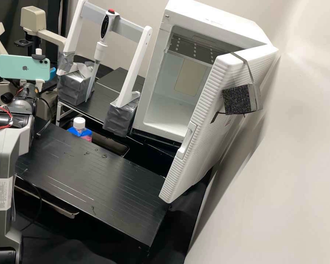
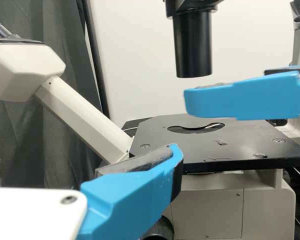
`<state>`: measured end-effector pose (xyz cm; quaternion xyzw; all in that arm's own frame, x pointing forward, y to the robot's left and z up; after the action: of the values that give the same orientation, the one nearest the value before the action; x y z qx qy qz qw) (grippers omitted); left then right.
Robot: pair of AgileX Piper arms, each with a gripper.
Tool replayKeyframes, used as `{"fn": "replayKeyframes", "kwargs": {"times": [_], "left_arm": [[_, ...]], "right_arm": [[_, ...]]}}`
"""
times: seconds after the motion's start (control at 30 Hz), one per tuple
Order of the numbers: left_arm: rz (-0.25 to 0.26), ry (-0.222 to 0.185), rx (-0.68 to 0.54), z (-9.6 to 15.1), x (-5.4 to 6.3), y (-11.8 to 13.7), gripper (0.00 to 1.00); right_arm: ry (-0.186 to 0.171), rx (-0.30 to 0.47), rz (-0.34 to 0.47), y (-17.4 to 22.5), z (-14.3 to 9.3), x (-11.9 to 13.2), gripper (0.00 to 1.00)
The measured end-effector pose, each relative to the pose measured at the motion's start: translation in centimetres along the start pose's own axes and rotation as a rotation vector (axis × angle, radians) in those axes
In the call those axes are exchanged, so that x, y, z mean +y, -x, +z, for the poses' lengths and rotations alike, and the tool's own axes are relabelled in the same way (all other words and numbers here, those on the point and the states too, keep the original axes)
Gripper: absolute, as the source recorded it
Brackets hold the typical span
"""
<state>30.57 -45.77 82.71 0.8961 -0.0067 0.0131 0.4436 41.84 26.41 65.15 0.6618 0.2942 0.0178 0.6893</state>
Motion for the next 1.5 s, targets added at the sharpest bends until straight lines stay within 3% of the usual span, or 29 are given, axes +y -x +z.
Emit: {"fn": "replayKeyframes", "kwargs": {"times": [0.53, 0.9, 1.37, 1.5], "left_arm": [[0.000, 0.000, 0.000, 0.0, 0.0, 0.0, 1.00], [0.000, 0.000, 0.000, 0.0, 0.0, 0.0, 1.00], [0.000, 0.000, 0.000, 0.0, 0.0, 0.0, 1.00], [0.000, 0.000, 0.000, 0.0, 0.0, 0.0, 1.00]], "right_arm": [[0.018, -0.039, -0.022, -2.5, 1.6, -2.7, 0.00], [0.067, -0.109, -0.014, -3.3, 1.2, -1.9, 0.00], [0.058, -0.067, -0.113, -4.5, 0.0, -1.9, 0.00], [0.038, -0.068, -0.134, -4.7, -0.4, -1.7, 0.00]]}}
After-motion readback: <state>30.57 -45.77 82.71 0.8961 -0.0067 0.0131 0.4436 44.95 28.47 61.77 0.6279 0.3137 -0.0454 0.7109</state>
